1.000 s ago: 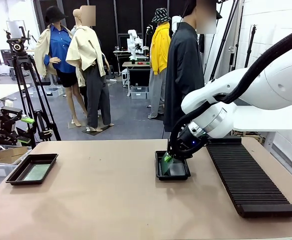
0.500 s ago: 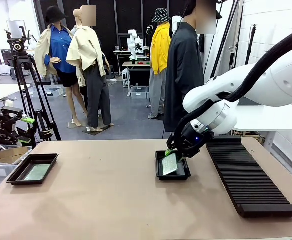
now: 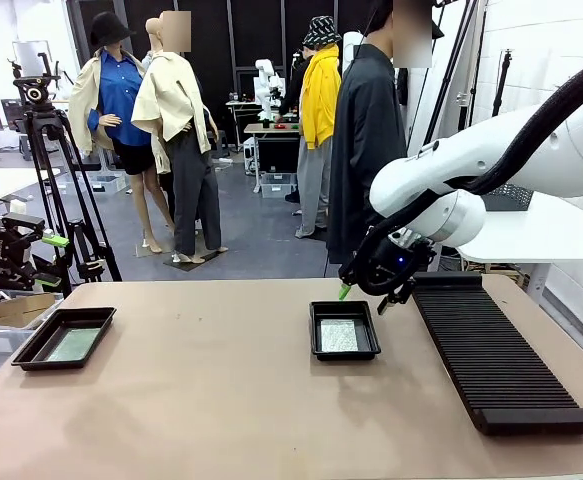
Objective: Inspect and transfer BCBs to ESD trays.
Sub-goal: Pick up the Blank PCB from the PCB Rack and place it in the right ESD tray.
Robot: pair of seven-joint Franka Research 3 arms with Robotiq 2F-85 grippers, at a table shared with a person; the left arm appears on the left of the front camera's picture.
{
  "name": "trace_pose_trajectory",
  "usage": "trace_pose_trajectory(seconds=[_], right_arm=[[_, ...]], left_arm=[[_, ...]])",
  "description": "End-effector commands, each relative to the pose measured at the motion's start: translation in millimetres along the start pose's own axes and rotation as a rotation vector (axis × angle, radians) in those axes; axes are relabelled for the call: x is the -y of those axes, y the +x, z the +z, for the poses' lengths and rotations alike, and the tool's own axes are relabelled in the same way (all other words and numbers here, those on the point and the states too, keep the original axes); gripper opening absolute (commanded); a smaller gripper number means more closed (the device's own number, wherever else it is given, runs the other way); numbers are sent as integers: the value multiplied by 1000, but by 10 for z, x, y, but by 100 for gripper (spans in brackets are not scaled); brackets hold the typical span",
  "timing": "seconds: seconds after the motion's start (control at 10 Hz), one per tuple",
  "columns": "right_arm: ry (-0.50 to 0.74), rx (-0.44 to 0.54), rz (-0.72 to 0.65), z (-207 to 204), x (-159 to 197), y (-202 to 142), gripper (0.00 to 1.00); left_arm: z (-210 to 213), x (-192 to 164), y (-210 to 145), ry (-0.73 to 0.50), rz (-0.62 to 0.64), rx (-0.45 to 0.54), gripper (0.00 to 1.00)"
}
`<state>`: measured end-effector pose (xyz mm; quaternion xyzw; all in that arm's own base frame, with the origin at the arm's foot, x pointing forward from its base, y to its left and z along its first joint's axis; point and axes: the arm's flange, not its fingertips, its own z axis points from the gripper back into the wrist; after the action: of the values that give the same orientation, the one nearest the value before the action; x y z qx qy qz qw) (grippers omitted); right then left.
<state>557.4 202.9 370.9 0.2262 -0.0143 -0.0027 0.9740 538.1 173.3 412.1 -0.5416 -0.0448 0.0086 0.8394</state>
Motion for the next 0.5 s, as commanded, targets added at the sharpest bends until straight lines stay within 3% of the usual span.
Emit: trace_pose_trajectory(seconds=[0.0, 0.4], right_arm=[[1, 13, 3, -7, 3, 2, 100], [1, 13, 3, -7, 3, 2, 100]], left_arm=[[14, 12, -7, 0, -1, -8, 100], [14, 12, -7, 0, -1, -8, 100]])
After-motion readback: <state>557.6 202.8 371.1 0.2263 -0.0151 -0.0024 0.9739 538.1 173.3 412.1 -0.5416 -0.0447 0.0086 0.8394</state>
